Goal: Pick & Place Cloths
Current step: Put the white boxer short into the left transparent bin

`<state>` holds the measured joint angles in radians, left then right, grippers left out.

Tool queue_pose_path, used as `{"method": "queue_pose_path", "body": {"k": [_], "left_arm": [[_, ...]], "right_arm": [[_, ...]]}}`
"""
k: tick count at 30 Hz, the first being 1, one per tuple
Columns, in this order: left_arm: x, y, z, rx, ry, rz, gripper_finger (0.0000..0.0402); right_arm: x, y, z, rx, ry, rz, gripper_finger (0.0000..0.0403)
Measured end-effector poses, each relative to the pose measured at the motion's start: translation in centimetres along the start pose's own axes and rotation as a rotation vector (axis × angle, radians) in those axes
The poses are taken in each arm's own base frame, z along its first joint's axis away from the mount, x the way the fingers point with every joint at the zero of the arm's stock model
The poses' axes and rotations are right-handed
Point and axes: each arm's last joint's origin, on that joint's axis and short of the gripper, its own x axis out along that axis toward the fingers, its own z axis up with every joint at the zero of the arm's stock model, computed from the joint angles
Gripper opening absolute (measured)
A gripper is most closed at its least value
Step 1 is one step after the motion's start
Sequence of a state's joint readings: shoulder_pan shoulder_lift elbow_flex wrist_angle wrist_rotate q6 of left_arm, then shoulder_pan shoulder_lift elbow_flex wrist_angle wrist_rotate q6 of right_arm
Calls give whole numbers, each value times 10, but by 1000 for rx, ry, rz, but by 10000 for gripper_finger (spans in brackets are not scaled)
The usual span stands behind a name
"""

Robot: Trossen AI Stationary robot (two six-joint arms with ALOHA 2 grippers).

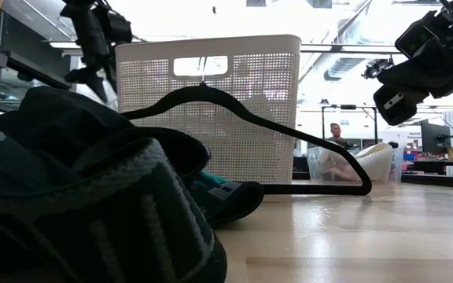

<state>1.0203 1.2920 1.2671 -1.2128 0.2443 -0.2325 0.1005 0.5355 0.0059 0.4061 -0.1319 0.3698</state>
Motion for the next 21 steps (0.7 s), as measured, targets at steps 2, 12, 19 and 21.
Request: {"method": "queue_pose_path", "body": {"k": [2, 12, 19, 21], "left_arm": [[-6, -2, 2, 10, -73, -13, 191], [-11, -4, 28, 15, -377, 80, 191], [14, -4, 56, 6, -424, 87, 191], [19, -3, 63, 6, -457, 104, 191]], "right_arm": [[0, 0, 0, 0, 0, 0, 3], [0, 0, 0, 0, 0, -1, 3], [0, 0, 0, 0, 0, 0, 3], [0, 0, 0, 0, 0, 0, 3]]}}
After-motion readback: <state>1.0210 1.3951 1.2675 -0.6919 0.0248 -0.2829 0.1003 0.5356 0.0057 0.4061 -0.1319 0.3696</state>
